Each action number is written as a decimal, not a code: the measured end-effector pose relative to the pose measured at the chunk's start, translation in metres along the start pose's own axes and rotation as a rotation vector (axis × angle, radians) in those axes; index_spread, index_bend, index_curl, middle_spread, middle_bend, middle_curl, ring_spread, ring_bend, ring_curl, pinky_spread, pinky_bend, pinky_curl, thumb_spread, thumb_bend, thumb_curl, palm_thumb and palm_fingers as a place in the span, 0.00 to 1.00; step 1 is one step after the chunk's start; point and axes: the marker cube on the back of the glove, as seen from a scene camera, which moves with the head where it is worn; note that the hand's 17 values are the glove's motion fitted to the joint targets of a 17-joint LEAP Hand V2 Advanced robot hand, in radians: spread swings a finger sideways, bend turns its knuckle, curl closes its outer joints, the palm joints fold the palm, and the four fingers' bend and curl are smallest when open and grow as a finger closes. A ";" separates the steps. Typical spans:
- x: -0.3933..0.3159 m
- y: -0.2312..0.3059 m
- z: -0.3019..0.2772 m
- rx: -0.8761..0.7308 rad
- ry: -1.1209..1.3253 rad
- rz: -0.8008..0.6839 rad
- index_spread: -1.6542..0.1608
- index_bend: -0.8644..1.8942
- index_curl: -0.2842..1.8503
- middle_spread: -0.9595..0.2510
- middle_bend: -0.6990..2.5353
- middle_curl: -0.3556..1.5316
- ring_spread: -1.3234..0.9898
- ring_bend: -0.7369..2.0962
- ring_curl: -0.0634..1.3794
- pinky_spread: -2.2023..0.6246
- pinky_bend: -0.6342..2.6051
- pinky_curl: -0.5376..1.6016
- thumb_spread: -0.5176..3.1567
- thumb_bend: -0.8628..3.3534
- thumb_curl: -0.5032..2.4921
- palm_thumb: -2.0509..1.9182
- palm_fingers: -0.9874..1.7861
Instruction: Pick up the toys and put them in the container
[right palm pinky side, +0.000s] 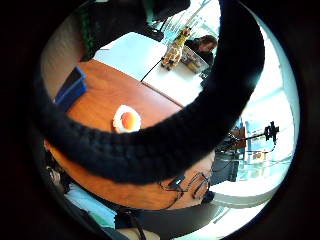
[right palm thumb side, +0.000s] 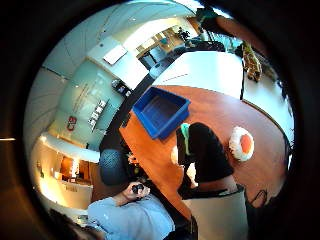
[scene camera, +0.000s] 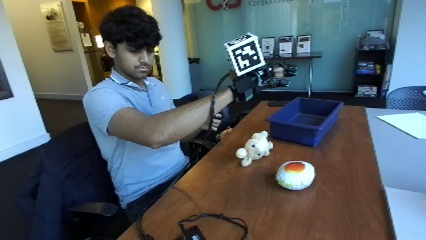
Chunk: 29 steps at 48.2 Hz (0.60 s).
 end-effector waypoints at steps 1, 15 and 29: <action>0.000 0.000 0.000 -0.001 -0.007 0.004 0.83 0.39 0.15 0.78 0.25 0.19 0.57 0.30 0.04 0.79 0.36 0.30 0.27 0.22 0.17 0.53 0.39; 0.007 0.001 0.006 -0.018 -0.025 0.042 0.75 0.42 0.22 0.77 0.26 0.24 0.56 0.32 0.08 0.80 0.42 0.36 0.48 0.22 0.20 0.53 0.35; 0.018 0.000 0.040 -0.103 0.001 0.088 0.73 0.41 0.25 0.76 0.26 0.27 0.56 0.33 0.11 0.80 0.42 0.38 0.54 0.22 0.23 0.53 0.34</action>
